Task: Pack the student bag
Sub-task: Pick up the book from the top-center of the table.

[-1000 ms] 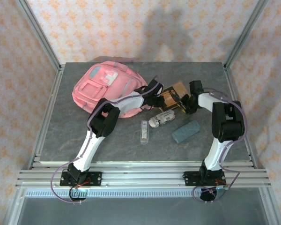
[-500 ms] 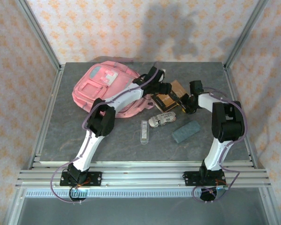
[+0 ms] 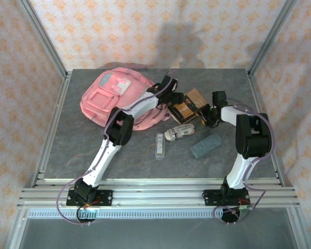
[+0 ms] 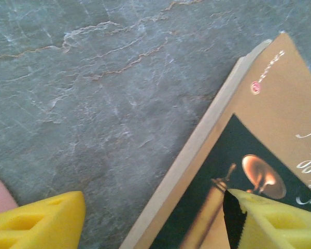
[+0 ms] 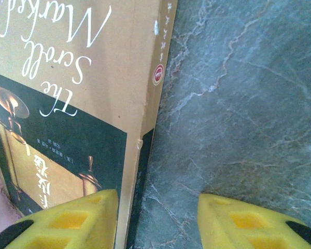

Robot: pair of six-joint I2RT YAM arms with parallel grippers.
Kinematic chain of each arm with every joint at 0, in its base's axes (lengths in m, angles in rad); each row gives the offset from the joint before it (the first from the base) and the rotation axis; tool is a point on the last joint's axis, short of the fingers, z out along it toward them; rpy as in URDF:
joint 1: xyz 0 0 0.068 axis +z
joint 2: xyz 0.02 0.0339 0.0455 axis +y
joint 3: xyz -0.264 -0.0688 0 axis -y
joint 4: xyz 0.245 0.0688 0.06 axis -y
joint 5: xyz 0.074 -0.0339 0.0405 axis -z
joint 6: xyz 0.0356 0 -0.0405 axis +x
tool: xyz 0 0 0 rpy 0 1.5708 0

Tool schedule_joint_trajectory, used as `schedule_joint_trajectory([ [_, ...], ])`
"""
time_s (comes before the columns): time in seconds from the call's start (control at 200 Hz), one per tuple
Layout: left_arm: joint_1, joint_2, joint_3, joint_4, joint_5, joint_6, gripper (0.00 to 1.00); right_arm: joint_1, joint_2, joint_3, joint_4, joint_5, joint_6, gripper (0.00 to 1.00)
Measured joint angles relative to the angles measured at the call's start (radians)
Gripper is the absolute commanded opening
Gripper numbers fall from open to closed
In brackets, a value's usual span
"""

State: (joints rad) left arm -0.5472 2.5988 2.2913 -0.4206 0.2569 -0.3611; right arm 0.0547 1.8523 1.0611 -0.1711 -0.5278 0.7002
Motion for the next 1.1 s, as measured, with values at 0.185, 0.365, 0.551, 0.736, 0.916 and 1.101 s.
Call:
schedule_joint_trajectory([
  [0.185, -0.010, 0.007, 0.000, -0.015, 0.047, 0.023, 0.39, -0.013, 0.011, -0.004, 0.030, -0.041, 0.040, 0.43],
  [0.365, -0.031, 0.009, -0.004, -0.051, 0.069, 0.035, 0.27, -0.026, 0.030, -0.005, 0.080, -0.089, 0.087, 0.41],
  [0.551, -0.026, 0.009, -0.009, -0.051, 0.072, 0.042, 0.23, -0.045, 0.033, -0.050, 0.183, -0.151, 0.144, 0.38],
  [0.736, -0.007, 0.009, -0.014, -0.039, 0.058, 0.039, 0.22, -0.043, 0.073, -0.162, 0.629, -0.199, 0.242, 0.38],
  [0.916, -0.015, 0.008, -0.018, -0.020, 0.068, 0.037, 0.22, 0.008, 0.090, -0.200, 0.933, -0.240, 0.310, 0.36],
  [1.101, -0.015, -0.005, -0.037, -0.003, 0.056, 0.032, 0.34, 0.007, 0.108, -0.182, 0.930, -0.237, 0.305, 0.04],
])
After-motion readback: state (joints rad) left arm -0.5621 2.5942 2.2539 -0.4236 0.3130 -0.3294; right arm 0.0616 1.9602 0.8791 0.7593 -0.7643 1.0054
